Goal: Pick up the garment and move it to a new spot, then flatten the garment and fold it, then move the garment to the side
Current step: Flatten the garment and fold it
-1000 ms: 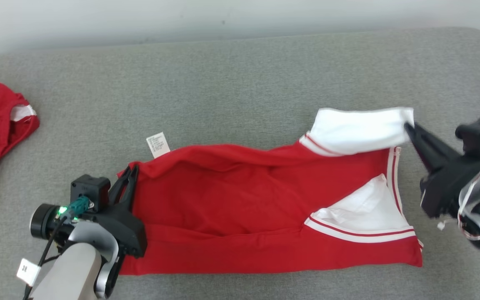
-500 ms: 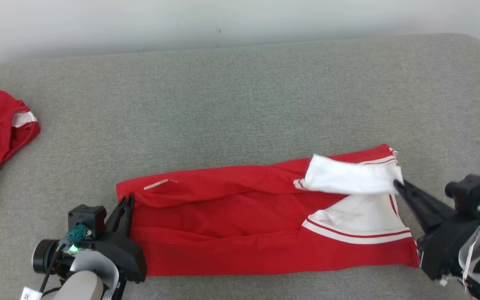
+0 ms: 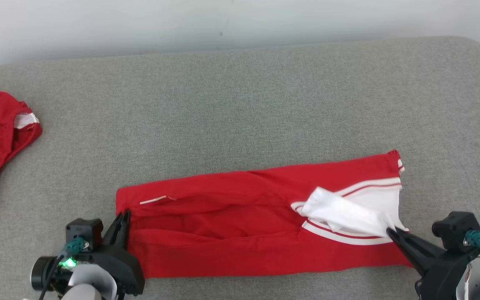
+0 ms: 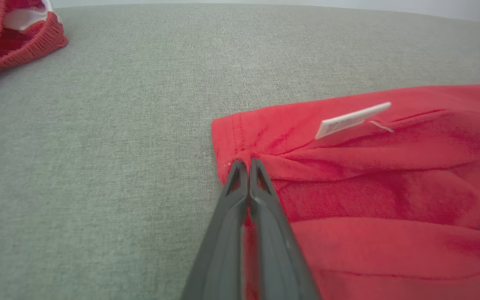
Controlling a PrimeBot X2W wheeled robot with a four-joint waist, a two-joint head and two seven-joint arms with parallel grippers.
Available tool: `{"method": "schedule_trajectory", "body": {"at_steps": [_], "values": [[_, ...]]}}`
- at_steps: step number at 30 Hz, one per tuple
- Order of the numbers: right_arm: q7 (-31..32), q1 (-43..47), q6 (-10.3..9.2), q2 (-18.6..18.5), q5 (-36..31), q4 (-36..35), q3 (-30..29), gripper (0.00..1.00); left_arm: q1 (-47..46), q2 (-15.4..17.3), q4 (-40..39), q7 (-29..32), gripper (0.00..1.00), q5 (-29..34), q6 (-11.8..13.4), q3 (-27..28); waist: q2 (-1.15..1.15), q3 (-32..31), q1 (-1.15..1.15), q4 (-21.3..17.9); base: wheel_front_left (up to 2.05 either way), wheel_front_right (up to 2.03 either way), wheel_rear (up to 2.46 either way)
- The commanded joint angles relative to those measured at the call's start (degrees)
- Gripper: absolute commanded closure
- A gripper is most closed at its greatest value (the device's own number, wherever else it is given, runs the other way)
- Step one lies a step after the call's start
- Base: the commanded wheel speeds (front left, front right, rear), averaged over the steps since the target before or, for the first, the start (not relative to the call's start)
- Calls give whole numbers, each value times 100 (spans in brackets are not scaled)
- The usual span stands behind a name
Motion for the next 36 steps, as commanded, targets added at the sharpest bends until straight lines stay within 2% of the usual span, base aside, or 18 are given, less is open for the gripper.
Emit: {"method": "schedule_trajectory", "body": {"at_steps": [1,2,3,4,5,12,16,21,26,31,36], "values": [[105,141,-13,-12,64,-15,-9,100,139,30,16,-36,100,-58,36,22,0,-39,0,-9,0,0,0],[148,178,-13,-4,57,-29,-8,94,167,26,16,-47,93,-64,36,19,0,-55,0,-9,0,0,0],[188,221,-13,16,32,-32,-15,11,188,26,13,-65,60,-75,50,27,0,-73,0,-10,0,0,0],[206,259,-13,46,17,-20,-39,0,221,21,11,-90,5,-94,70,40,0,-91,0,-9,0,0,0],[204,284,-13,69,19,2,-53,0,260,5,-5,-130,0,-106,86,47,0,-111,0,-7,0,0,0],[74,353,-13,244,60,71,-159,0,609,-90,-387,-550,0,-205,175,371,0,-309,0,20,0,0,0],[-43,477,-13,479,196,116,-453,0,973,-240,-1272,-612,0,42,154,858,0,-485,0,82,0,0,0],[-247,661,-12,1105,462,219,-1234,0,1746,-588,-2276,-605,0,532,-143,1616,0,-705,0,186,0,0,0],[-101,663,-12,1587,286,372,-1708,0,2351,-955,-2680,-602,0,924,-443,2093,0,-815,0,257,0,0,0],[167,405,-12,1855,239,877,-1973,0,2711,-1185,-2797,-603,0,1186,-687,2373,0,-824,0,329,0,0,0],[478,-10,-12,2002,332,1525,-2172,0,2847,-1316,-2820,-603,0,1334,-800,2536,0,-786,0,443,0,0,0]]}}
